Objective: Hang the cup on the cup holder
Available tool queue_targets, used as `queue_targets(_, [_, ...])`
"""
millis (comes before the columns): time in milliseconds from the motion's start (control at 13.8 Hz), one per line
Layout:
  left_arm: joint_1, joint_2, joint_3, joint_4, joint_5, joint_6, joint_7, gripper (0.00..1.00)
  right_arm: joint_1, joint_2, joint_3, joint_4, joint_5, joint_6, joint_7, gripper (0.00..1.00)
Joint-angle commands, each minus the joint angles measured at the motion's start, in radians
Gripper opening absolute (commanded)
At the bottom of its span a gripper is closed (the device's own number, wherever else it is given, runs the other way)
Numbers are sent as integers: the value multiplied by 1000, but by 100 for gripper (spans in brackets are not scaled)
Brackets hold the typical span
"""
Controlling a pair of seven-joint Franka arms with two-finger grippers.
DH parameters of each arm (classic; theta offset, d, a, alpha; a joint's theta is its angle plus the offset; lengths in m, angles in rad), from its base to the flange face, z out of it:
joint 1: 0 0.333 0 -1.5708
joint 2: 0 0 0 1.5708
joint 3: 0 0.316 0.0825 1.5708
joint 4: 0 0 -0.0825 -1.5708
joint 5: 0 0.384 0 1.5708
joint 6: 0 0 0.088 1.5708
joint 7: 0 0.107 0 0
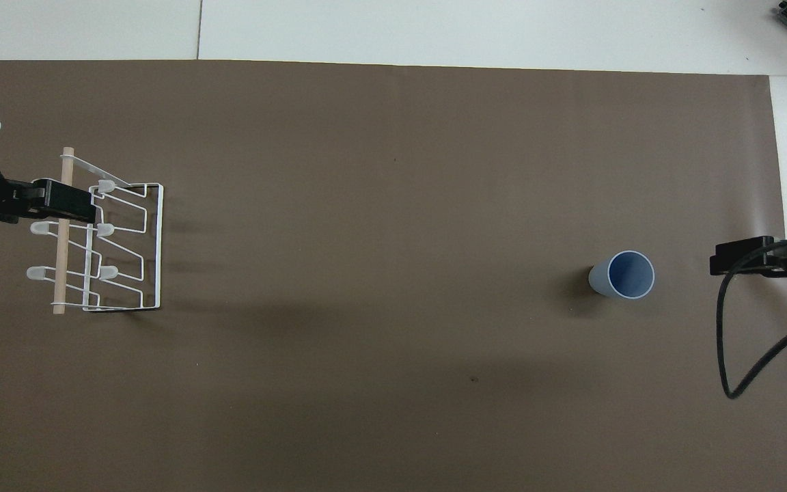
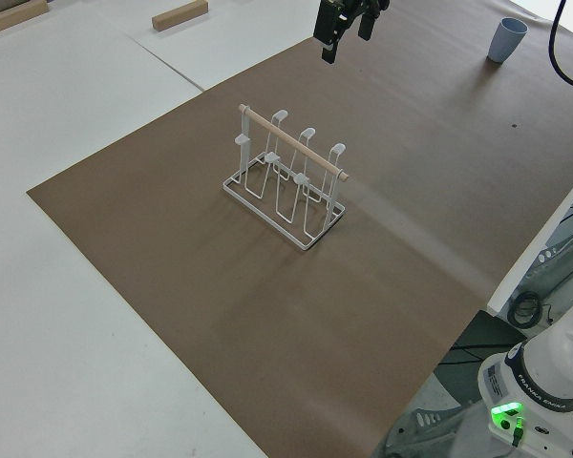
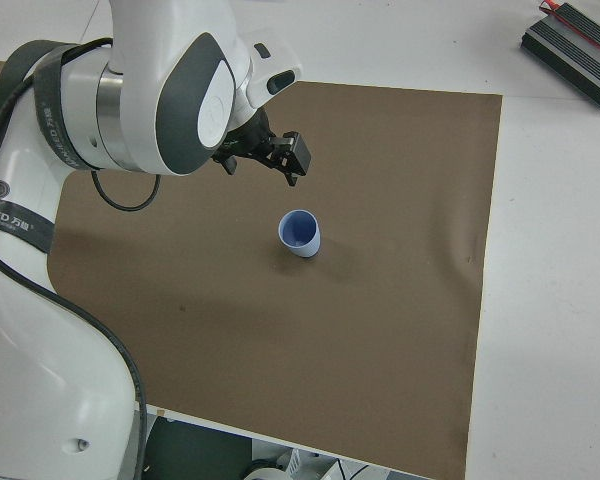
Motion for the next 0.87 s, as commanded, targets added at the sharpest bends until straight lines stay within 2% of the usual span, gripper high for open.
queue_targets(0, [5, -29, 0, -32, -6, -2, 4, 100, -6, -26, 1, -28, 24, 3, 16, 100])
queue_targets(579, [4, -28, 0, -32, -6, -2, 4, 100, -6, -31, -1, -28, 23, -22, 3, 100])
queue_targets(797, [4, -28, 0, -32, -6, -2, 4, 100, -6, -55, -1, -82, 23, 10, -93, 100])
